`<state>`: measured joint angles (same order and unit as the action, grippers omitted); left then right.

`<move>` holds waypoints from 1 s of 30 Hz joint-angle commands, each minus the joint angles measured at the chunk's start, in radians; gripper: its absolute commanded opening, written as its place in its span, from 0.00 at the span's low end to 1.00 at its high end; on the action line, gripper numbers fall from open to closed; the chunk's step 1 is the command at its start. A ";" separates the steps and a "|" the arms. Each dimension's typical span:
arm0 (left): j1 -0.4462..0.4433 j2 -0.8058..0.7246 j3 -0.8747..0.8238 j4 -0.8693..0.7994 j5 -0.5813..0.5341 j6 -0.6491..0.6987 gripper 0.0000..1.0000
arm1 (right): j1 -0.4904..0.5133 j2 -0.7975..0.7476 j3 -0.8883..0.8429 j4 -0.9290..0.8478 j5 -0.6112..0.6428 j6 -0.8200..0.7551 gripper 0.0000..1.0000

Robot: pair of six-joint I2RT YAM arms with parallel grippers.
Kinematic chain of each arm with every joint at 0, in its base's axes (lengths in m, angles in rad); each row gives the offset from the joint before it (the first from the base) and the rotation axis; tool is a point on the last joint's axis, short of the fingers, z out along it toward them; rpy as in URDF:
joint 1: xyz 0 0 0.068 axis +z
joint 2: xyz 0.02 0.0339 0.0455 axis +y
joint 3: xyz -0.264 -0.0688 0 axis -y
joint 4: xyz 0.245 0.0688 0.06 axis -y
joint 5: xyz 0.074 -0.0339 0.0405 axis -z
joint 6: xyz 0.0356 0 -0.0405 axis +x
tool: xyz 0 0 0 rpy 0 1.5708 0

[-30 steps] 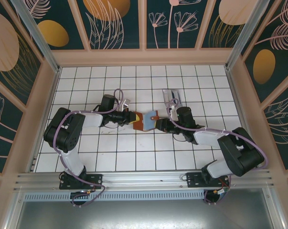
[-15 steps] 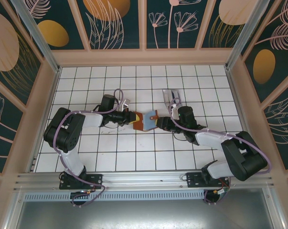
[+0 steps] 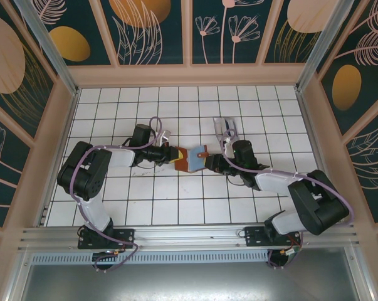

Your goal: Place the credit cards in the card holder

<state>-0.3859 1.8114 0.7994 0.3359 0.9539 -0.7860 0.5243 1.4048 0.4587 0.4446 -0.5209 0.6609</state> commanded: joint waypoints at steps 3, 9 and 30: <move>0.005 -0.016 0.007 0.005 0.009 0.026 0.00 | 0.011 0.016 0.003 0.006 -0.011 -0.012 0.21; 0.006 -0.017 0.006 0.007 0.009 0.025 0.00 | 0.013 0.007 -0.007 0.018 -0.009 -0.002 0.19; 0.005 -0.011 0.009 0.008 0.013 0.024 0.00 | 0.011 -0.015 -0.034 0.053 0.008 0.004 0.19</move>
<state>-0.3859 1.8111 0.7994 0.3363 0.9535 -0.7860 0.5301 1.3811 0.4244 0.4683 -0.5129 0.6643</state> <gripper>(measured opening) 0.082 0.199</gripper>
